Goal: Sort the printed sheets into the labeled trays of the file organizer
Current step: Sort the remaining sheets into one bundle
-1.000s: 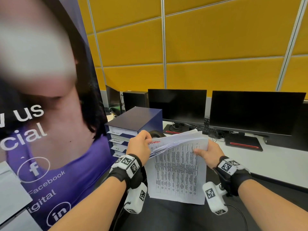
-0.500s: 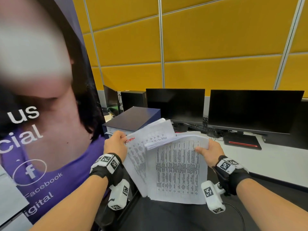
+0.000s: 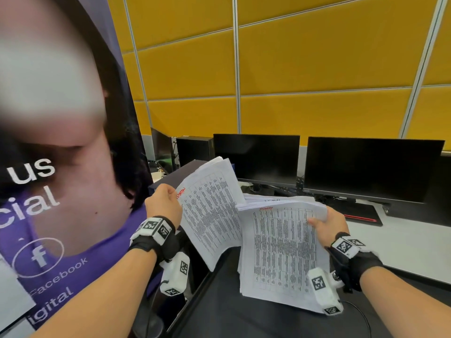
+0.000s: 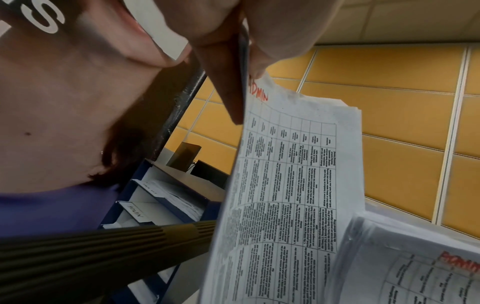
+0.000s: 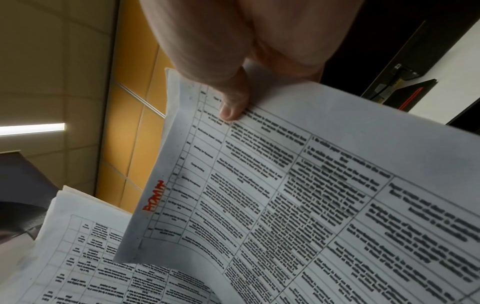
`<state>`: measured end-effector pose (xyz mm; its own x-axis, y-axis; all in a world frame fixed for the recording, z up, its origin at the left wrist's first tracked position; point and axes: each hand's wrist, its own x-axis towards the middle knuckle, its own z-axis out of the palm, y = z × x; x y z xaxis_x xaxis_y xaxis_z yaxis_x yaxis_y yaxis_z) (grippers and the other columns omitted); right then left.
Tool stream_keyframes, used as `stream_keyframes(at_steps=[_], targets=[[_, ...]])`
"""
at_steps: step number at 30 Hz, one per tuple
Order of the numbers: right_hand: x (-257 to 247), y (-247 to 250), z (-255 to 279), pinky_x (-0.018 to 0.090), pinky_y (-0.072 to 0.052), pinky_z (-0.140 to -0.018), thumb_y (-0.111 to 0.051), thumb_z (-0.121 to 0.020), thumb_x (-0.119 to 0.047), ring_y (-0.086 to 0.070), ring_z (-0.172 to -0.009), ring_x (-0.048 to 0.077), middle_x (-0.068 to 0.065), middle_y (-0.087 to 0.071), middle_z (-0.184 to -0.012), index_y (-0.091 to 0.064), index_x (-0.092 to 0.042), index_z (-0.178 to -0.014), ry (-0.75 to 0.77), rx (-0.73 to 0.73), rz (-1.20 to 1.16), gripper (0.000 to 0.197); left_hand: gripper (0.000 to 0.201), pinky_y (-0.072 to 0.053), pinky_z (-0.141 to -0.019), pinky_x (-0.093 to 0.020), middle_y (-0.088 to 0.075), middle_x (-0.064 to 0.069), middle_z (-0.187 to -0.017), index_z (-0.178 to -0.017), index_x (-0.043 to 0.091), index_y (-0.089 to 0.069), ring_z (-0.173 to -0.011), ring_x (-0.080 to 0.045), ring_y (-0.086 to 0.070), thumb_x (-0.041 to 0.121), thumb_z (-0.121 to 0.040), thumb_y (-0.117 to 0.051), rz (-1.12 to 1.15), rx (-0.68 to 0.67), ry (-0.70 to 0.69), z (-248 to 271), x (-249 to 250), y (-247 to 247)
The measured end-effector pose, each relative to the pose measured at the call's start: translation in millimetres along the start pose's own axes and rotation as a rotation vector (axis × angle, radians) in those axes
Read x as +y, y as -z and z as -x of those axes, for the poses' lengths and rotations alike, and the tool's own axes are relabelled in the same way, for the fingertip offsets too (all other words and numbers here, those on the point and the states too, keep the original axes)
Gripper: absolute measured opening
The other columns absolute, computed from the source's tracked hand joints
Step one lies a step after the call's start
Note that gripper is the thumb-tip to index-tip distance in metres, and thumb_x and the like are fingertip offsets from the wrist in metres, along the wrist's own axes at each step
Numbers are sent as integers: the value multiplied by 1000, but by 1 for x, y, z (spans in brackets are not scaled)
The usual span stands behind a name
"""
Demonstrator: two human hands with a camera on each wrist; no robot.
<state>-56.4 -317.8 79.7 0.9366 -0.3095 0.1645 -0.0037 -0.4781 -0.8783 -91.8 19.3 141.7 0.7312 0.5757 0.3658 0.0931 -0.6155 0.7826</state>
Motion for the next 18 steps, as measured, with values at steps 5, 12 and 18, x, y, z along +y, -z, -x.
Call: stream_keyframes(at_steps=[5, 12, 18], targets=[[-2, 2, -6, 44, -48, -94, -59, -87, -4, -60, -105, 31, 14, -64, -113, -56, -11, -125, -46, 42, 10, 39, 17, -42, -73, -30, -42, -7, -98, -102, 12, -58, -78, -21, -44, 15, -95, -42, 13, 29, 2, -10, 10, 1], [-9, 6, -10, 43, -48, -90, -58, -88, -3, -59, -105, 32, 15, -63, -114, -56, -11, -126, -55, 67, 58, 39, 15, -47, -71, -32, -45, -9, -91, -93, 11, -57, -73, -25, -48, 11, -93, -43, 10, 60, 4, -15, 10, -3], [-15, 15, -9, 40, -48, -90, -63, -85, -3, -59, -96, 24, 11, -65, -107, -60, -8, -117, 32, -34, -4, 33, 11, -39, -60, -23, -65, -3, -86, -83, 16, -61, -74, -17, -54, 15, -92, -54, 74, -58, -121, -15, 12, -17]])
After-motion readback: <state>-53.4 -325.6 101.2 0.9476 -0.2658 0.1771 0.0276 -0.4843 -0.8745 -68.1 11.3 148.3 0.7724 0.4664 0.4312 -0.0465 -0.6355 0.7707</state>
